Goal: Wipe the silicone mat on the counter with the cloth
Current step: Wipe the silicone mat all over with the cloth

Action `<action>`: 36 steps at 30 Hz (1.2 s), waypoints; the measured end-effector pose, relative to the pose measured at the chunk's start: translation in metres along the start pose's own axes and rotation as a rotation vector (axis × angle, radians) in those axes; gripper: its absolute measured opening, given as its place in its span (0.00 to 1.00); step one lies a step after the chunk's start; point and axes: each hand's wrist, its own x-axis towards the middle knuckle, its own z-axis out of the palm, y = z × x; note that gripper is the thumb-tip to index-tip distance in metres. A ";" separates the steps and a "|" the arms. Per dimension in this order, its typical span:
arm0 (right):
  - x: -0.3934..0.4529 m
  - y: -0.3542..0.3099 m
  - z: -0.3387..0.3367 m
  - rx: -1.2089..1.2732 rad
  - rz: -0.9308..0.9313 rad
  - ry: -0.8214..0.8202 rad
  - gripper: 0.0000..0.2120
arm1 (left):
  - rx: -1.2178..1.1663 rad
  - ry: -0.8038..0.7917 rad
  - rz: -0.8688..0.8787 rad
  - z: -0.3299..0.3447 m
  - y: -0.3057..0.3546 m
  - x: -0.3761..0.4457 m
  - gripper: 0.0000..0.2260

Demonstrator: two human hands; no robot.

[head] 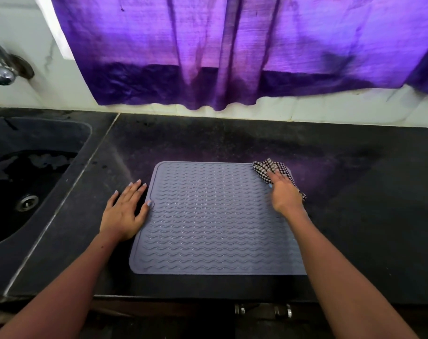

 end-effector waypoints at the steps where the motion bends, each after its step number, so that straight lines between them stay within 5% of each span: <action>1: 0.000 0.001 -0.005 0.028 0.001 -0.023 0.27 | 0.002 0.001 -0.001 0.000 0.000 0.000 0.33; 5: 0.020 0.003 -0.028 0.358 0.239 -0.033 0.18 | 0.002 0.002 0.001 -0.001 -0.001 0.000 0.33; 8: 0.033 -0.008 -0.041 0.745 0.484 0.129 0.17 | 0.002 -0.004 0.002 -0.001 -0.001 0.000 0.33; 11: 0.020 -0.039 -0.036 0.601 0.345 0.220 0.19 | -0.003 -0.005 0.003 -0.001 -0.002 0.000 0.33; 15: -0.009 -0.073 0.013 0.205 -0.051 0.031 0.25 | -0.021 0.002 0.006 -0.001 -0.003 0.001 0.32; 18: -0.011 -0.071 0.034 -0.057 -0.089 0.019 0.31 | -0.014 -0.005 0.005 -0.001 -0.002 -0.001 0.32; 26: 0.008 -0.072 0.027 0.082 -0.014 -0.024 0.28 | -0.010 -0.042 0.000 -0.005 0.002 0.000 0.34; 31: 0.041 -0.088 -0.018 0.778 0.349 -0.036 0.17 | -0.016 -0.059 0.001 -0.009 0.003 -0.001 0.36; 36: 0.014 -0.141 -0.007 0.540 0.177 0.114 0.21 | -0.038 -0.069 0.002 -0.010 0.003 -0.001 0.36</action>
